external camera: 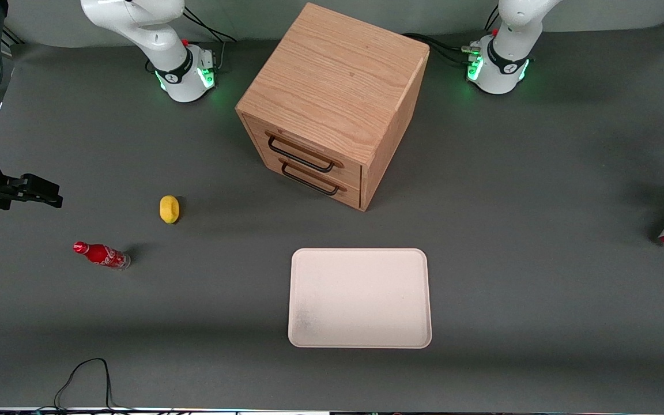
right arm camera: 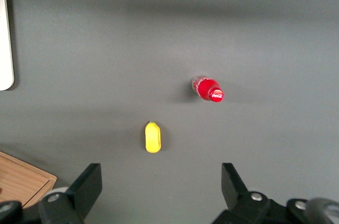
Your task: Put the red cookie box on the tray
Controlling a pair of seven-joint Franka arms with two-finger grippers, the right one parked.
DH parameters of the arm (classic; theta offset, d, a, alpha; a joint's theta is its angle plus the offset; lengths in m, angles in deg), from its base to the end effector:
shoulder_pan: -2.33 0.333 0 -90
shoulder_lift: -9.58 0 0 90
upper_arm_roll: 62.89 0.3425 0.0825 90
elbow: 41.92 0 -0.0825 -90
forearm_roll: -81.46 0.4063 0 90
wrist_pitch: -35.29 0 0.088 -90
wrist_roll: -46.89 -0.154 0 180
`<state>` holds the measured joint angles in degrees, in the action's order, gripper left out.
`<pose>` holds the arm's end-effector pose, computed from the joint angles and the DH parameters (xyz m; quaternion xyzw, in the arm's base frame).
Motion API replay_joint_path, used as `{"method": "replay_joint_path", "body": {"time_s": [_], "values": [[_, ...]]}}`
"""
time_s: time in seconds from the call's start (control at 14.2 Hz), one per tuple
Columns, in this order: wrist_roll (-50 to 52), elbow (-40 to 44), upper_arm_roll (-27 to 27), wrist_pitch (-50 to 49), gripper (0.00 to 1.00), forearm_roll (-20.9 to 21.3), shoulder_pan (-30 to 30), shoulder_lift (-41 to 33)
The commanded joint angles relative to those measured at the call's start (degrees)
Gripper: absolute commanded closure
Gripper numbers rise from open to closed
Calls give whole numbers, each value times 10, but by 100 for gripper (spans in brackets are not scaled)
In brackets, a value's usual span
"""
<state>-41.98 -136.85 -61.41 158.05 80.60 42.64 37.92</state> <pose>0.5289 0.4689 0.2867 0.9178 -0.3970 -0.0017 0.0040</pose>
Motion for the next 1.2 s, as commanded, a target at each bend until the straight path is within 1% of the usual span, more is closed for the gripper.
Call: {"method": "replay_joint_path", "body": {"time_s": [0.0,0.21,0.28,0.35,0.57,0.71,0.78,0.92,0.99,1.13], "values": [[14,81,5,-126,100,-5,3,-41],[33,163,6,-208,100,7,1,-63],[34,186,5,-233,100,21,-1,-69],[35,225,5,-271,100,44,-3,-75],[34,312,5,-348,100,72,-5,-76],[41,341,1,-374,100,77,-7,-76],[70,342,-2,-385,100,77,-18,-77],[164,348,-4,-428,100,72,-49,-79],[231,358,-5,-456,100,68,-75,-79],[377,374,-5,-500,100,67,-147,-79]]}}
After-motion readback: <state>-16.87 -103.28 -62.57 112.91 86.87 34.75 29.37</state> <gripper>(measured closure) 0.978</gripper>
